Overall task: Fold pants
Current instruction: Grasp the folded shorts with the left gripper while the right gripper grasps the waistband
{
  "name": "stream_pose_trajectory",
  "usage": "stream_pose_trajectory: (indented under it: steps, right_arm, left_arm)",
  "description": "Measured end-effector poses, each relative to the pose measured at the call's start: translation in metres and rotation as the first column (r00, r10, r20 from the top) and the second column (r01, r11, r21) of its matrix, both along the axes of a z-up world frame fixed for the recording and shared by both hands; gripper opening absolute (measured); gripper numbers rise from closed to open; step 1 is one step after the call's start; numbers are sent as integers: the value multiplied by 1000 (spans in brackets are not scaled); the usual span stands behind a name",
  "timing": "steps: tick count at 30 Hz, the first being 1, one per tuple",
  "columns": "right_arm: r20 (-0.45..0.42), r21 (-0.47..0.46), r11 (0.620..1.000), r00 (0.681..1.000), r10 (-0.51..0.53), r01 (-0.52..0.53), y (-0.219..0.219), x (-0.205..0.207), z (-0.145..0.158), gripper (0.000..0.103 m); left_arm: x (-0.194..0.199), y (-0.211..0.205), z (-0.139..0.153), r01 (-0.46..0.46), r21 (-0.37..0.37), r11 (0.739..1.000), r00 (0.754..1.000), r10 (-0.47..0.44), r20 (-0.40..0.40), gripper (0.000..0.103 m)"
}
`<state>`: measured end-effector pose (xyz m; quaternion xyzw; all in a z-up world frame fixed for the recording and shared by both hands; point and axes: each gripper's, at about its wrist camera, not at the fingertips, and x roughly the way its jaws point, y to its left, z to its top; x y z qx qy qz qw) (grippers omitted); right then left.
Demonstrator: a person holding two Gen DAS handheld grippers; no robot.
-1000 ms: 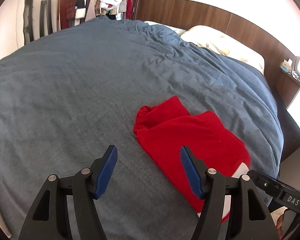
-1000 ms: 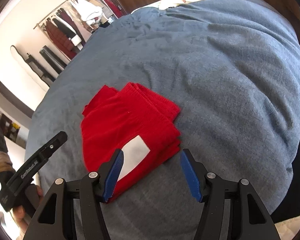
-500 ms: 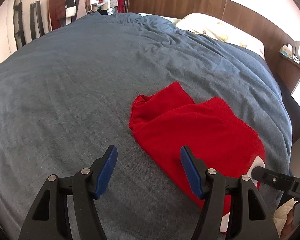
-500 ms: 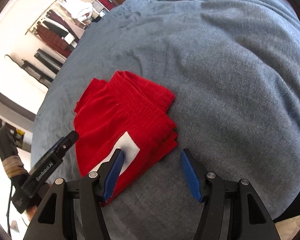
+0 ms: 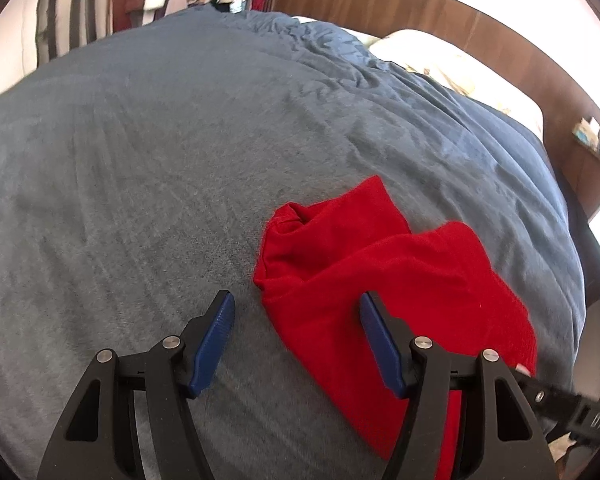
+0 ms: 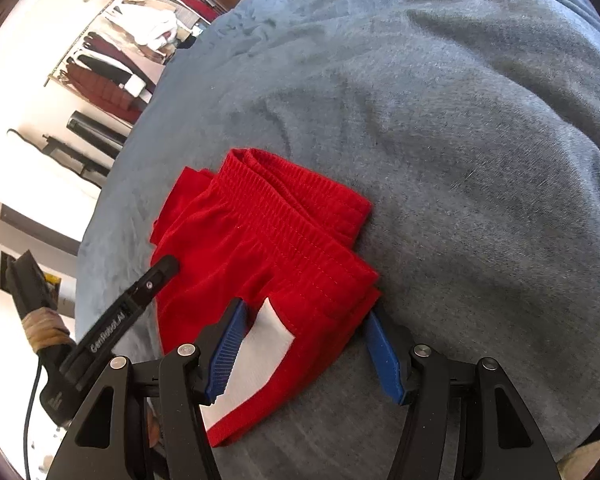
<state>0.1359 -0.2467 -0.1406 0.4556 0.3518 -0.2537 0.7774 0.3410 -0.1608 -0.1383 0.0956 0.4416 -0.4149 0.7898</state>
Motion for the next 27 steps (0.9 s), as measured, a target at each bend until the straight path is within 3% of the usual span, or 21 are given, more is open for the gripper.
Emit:
stream_pose_trajectory:
  steps: [6,11,13,14,21,27]
  right_arm:
    - [-7,8,1000,1000,8,-8,-5,2,-8,60]
    - [-33,-13,999,998,46,-47,-5,9,-6,60]
    - [-51,-25,997,997,66,-67,-4,13,-4,59]
    - [-56,-27,997,996,70,-71,-4,13,-3,58]
    - [-80,-36,993,991,111,-114,-12,12,4,31]
    - [-59,-93,983,987,151,-156,-11,8,20,19]
  left_arm:
    - [3,-13,-9,11,19,1000,1000,-10,-16,61]
    - [7,-17,-14,28,5,1000,997,-28,-76,34]
    - [7,-21,-15,44,-3,999,992,-45,-115,18]
    - [7,-22,-15,50,-6,999,991,-51,-124,16]
    - [-4,-19,4,36,3,999,998,-36,-49,14]
    - [-12,-16,23,28,4,1000,1000,-28,5,13]
